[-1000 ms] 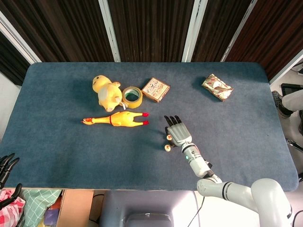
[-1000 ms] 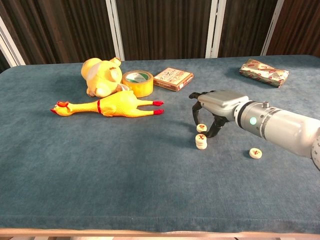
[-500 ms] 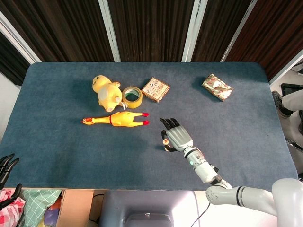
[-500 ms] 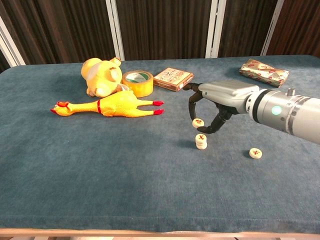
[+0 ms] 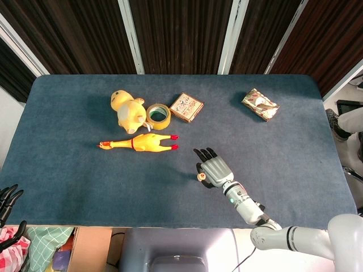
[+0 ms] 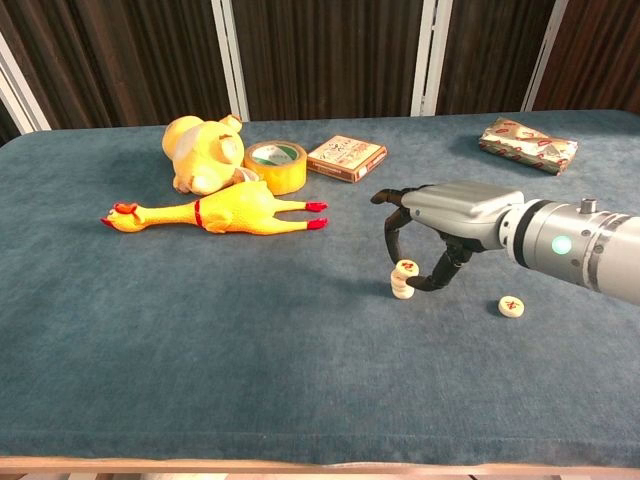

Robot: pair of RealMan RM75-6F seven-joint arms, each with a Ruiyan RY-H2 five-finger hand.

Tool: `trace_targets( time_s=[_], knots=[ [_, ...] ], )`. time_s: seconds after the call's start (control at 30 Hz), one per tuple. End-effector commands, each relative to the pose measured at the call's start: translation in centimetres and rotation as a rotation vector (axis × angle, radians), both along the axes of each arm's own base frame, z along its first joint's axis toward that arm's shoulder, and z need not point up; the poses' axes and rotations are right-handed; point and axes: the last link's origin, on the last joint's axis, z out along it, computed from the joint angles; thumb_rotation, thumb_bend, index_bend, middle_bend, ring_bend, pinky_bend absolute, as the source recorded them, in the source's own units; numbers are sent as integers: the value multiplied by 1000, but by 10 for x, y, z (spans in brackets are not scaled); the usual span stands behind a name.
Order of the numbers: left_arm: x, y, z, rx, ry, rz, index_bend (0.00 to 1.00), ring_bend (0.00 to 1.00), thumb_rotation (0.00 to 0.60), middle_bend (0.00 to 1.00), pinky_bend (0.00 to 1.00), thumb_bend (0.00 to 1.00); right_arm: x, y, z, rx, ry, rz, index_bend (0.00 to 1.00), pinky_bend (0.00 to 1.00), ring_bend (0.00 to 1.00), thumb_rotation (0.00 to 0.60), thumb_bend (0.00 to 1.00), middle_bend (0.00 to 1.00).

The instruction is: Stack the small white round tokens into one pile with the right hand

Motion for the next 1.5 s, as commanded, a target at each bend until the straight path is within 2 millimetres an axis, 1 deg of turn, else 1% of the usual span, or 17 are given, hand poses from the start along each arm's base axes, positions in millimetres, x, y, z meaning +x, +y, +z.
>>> trace_targets(
  time_s=[0.03, 0.27, 0.47, 0.57, 0.67, 0.8, 0.87, 1.0, 1.07, 1.2, 1.3, 1.5],
  knots=[
    [0, 0, 0, 1, -1, -2, 0, 0, 600, 0, 74, 443, 1, -1, -2, -1, -2, -3, 634, 0, 0, 600, 472, 40],
    [0, 0, 1, 2, -3, 0, 0, 0, 600, 0, 74, 443, 2, -2, -7, 5, 0, -13, 610, 0, 0, 600, 472, 40],
    [0, 0, 1, 3, -2, 1, 0, 0, 600, 0, 74, 443, 2, -2, -6, 7, -1, -18, 498, 0, 0, 600, 472, 42],
    [0, 0, 1, 3, -2, 0, 0, 0, 600, 0, 75, 444, 1, -2, -4, 3, -1, -17, 462, 0, 0, 600, 472, 42],
    [0, 0, 1, 3, -2, 1, 0, 0, 600, 0, 74, 443, 1, -1, 0, -1, -7, -17, 453, 0, 0, 600, 472, 41],
    [-1, 0, 2, 7, -4, 1, 0, 0, 600, 0, 74, 443, -2, 3, 11, -12, -27, -11, 439, 0, 0, 600, 472, 37],
    [-1, -1, 2, 9, -5, 1, 0, 0, 600, 0, 74, 443, -7, 9, 18, -16, -37, -11, 434, 0, 0, 600, 472, 35],
    [0, -1, 1, 6, -6, -1, 0, 0, 600, 0, 74, 443, -29, 23, 36, -36, -32, -10, 438, 0, 0, 600, 471, 34],
    [0, 0, 1, 2, -4, -2, 0, 0, 600, 0, 74, 443, -39, 27, 40, -34, -13, -9, 446, 0, 0, 600, 472, 34],
    [1, 0, -2, -5, -2, -7, 0, 0, 600, 0, 74, 444, -59, 37, 39, -10, 37, -5, 455, 0, 0, 600, 472, 34],
    [2, 0, -2, -6, 0, -8, 0, 0, 600, 0, 74, 444, -69, 41, 36, 5, 64, -6, 459, 0, 0, 600, 471, 31],
    [1, 1, -3, -7, 1, -1, 0, 0, 600, 0, 74, 443, -83, 41, 34, 2, 91, -25, 474, 0, 0, 600, 471, 30]
  ],
)
